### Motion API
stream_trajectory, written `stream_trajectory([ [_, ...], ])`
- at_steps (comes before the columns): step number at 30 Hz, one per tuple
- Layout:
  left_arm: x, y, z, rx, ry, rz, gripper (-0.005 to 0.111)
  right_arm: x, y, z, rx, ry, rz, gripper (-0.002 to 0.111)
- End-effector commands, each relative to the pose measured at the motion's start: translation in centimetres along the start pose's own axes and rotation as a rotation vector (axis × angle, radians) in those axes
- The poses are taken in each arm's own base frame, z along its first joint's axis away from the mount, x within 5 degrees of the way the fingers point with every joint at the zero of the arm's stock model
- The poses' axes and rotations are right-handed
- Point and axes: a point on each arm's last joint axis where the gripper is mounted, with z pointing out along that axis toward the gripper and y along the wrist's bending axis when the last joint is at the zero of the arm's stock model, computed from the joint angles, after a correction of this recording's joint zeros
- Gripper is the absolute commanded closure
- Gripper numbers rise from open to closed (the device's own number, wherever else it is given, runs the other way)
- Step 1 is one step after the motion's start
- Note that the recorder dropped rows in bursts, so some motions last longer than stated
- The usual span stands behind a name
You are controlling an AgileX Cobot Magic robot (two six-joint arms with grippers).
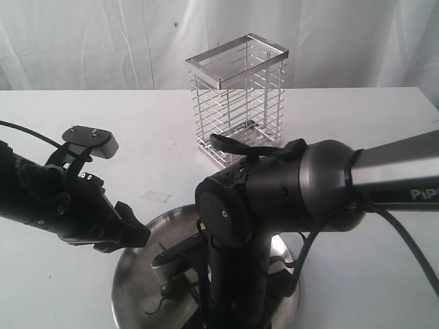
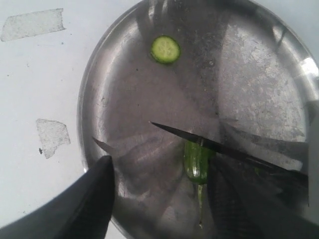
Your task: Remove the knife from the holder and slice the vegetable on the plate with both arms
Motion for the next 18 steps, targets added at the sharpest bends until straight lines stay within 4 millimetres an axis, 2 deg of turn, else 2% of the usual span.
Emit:
stream_trajectory([
  [1, 0.12, -0.08, -0.21, 0.012, -0.003, -0.024, 0.048, 0.09, 0.01, -0.23, 0.0, -0.015, -0.015, 0.108],
  [11, 0.11, -0.09, -0.21, 0.012, -0.004, -0.026, 0.048, 0.02, 0.08, -0.35, -0.008, -0.03, -0.012, 0.108],
  [18, 0.09, -0.07, -0.21, 0.011, -0.006, -0.026, 0.048, 0.2, 0.97, -0.09, 0.007, -0.042, -0.055, 0.108],
])
